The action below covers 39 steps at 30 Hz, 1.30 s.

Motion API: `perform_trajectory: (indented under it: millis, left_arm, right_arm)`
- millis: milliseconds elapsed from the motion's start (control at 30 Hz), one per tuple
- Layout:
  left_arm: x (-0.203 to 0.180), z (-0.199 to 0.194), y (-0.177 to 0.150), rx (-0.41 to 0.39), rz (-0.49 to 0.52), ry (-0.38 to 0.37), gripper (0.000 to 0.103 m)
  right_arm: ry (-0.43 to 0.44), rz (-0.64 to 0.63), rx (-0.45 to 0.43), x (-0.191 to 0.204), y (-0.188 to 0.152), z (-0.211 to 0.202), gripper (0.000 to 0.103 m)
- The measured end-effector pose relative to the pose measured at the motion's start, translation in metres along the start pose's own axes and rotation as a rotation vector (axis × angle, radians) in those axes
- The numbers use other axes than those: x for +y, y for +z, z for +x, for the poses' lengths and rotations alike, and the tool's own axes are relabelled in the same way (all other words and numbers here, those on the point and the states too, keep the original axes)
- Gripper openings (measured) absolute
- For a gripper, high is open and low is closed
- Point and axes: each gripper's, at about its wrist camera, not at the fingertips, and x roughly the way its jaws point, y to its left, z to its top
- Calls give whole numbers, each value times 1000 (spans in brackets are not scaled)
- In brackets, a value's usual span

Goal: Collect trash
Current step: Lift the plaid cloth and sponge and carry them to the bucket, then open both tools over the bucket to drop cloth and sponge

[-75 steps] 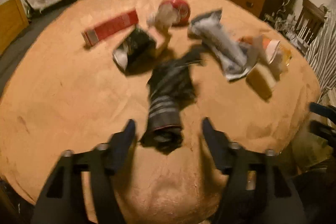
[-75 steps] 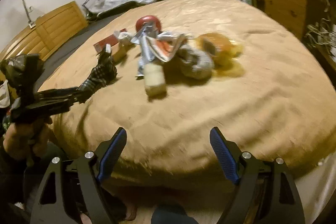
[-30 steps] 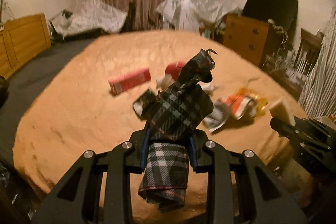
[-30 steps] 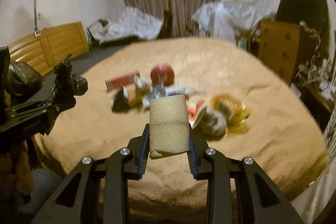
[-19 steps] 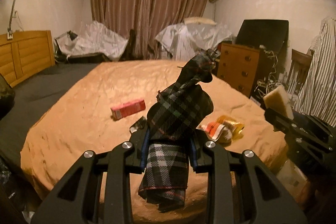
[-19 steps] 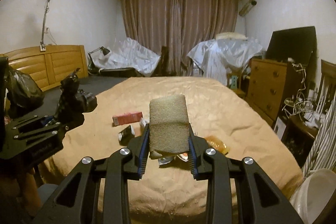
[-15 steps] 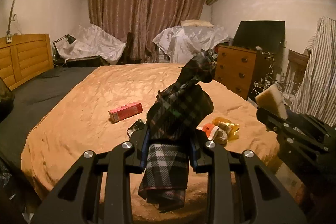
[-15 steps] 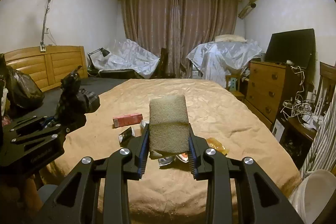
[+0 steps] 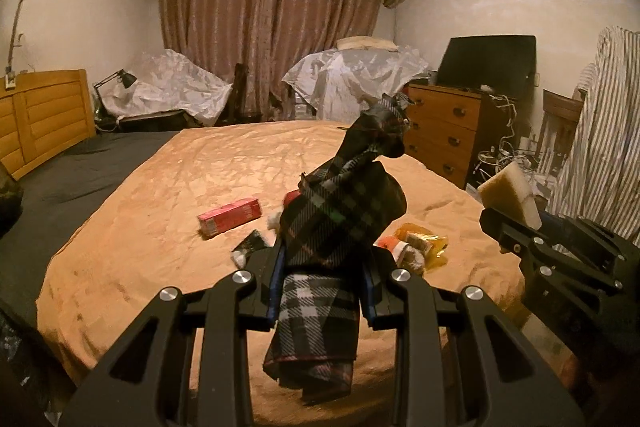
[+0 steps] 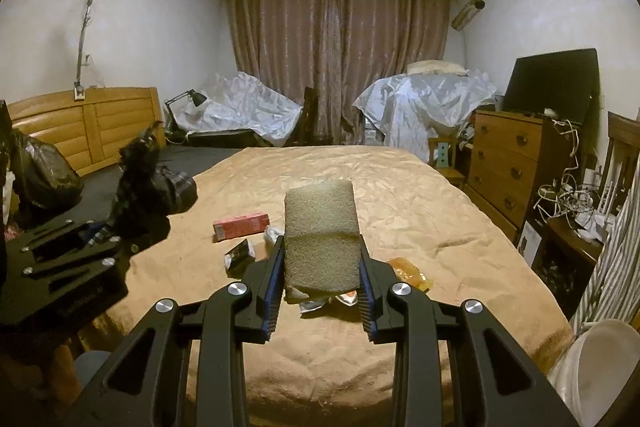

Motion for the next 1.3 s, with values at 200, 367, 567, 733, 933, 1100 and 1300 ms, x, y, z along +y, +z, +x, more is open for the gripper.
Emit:
perform_trajectory:
  millis: [200, 367, 567, 733, 933, 1100, 1300]
  left_arm:
    - [-40, 21, 14, 7, 24, -79, 28]
    - [-94, 37, 19, 29, 61, -176, 28]
    - [-168, 49, 18, 60, 129, -298, 28]
    - [-238, 59, 15, 105, 201, -414, 28]
    - [-314, 80, -1, 235, 265, -556, 29]
    - [-360, 102, -25, 354, 313, -615, 29]
    - [-398, 130, -63, 489, 364, -622, 29]
  right_arm:
    - [-92, 4, 15, -33, 9, -8, 33]
    - [-214, 36, 34, -93, 11, -33, 33]
    - [-364, 88, 64, -182, 3, -82, 33]
    - [-468, 147, 145, -262, -10, -115, 33]
    - [-539, 232, 296, -343, -50, -132, 33]
    - [-559, 294, 441, -393, -90, -126, 33]
    - [-527, 362, 557, -430, -134, -110, 33]
